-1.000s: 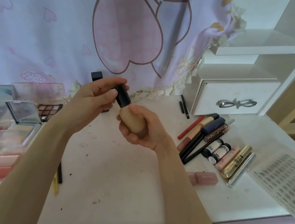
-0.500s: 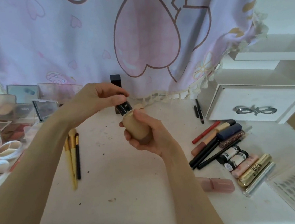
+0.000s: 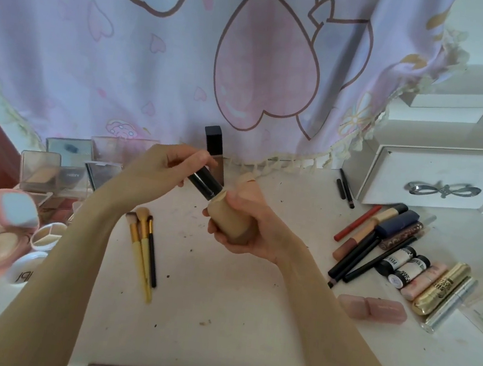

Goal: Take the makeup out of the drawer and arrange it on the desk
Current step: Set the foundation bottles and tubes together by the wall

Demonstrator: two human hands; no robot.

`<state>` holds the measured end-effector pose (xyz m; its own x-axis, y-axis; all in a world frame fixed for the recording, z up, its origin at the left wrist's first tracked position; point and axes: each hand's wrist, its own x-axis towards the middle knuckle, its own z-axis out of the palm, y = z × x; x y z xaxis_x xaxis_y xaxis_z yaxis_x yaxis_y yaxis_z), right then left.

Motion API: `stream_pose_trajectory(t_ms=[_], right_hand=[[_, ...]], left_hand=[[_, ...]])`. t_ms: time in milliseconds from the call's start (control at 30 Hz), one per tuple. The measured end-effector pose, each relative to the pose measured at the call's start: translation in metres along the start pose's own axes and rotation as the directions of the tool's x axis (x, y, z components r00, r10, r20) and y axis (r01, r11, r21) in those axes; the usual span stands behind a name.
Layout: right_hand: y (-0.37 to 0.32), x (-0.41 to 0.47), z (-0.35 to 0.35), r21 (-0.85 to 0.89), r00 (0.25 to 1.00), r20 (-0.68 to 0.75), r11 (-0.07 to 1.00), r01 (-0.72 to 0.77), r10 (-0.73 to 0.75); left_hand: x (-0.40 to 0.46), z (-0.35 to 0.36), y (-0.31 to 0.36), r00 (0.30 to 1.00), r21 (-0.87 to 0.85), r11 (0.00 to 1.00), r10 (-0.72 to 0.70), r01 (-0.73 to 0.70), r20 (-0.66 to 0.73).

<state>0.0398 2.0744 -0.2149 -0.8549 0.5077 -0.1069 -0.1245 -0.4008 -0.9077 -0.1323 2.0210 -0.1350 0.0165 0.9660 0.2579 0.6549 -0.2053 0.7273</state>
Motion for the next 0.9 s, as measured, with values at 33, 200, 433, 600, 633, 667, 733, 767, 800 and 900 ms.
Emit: stream_pose_trajectory(t_ms=[33, 200, 433, 600, 633, 667, 733, 767, 800, 900], right_hand=[[0.000, 0.000, 0.000, -0.001, 1.000, 0.003, 1.000, -0.004, 0.004], [0.000, -0.001, -0.004, 0.016, 0.999, -0.002, 0.999, -0.041, 0.041], [0.002, 0.001, 0.000, -0.008, 0.999, 0.017, 0.999, -0.046, 0.046], [0.000, 0.000, -0.004, 0.020, 0.998, -0.009, 0.998, -0.058, 0.058], [0.000, 0.000, -0.004, 0.018, 0.998, -0.010, 0.998, -0.062, 0.062], [0.001, 0.000, -0.004, 0.013, 0.998, -0.010, 0.998, -0.063, 0.063], [0.001, 0.001, -0.003, -0.002, 0.998, -0.016, 0.998, -0.058, 0.058], [0.001, 0.001, -0.003, -0.011, 0.998, -0.022, 0.998, -0.055, 0.055], [0.001, 0.001, -0.003, -0.016, 0.998, -0.027, 0.998, -0.053, 0.052], [0.001, 0.000, -0.005, -0.025, 0.999, -0.034, 0.999, -0.033, 0.032]], left_hand=[[-0.002, -0.002, 0.001, 0.999, -0.038, 0.999, 0.007, -0.006, 0.048], [-0.007, -0.011, -0.004, 0.969, -0.166, 0.986, 0.032, 0.009, 0.246], [-0.004, -0.003, -0.008, 0.997, 0.000, 1.000, -0.025, 0.025, 0.076], [-0.009, -0.012, -0.017, 0.972, -0.068, 0.998, 0.017, -0.002, 0.234], [-0.009, -0.011, -0.018, 0.978, -0.076, 0.997, 0.012, 0.004, 0.210], [-0.009, -0.011, -0.018, 0.984, -0.087, 0.996, 0.006, 0.010, 0.176], [-0.009, -0.009, -0.017, 0.994, -0.068, 0.998, 0.016, -0.009, 0.105], [-0.008, -0.009, -0.017, 0.997, -0.042, 0.999, 0.019, -0.016, 0.068], [-0.008, -0.010, -0.017, 0.999, -0.019, 1.000, 0.015, -0.015, 0.040], [-0.007, -0.011, -0.018, 1.000, -0.024, 1.000, -0.001, 0.000, -0.024]])
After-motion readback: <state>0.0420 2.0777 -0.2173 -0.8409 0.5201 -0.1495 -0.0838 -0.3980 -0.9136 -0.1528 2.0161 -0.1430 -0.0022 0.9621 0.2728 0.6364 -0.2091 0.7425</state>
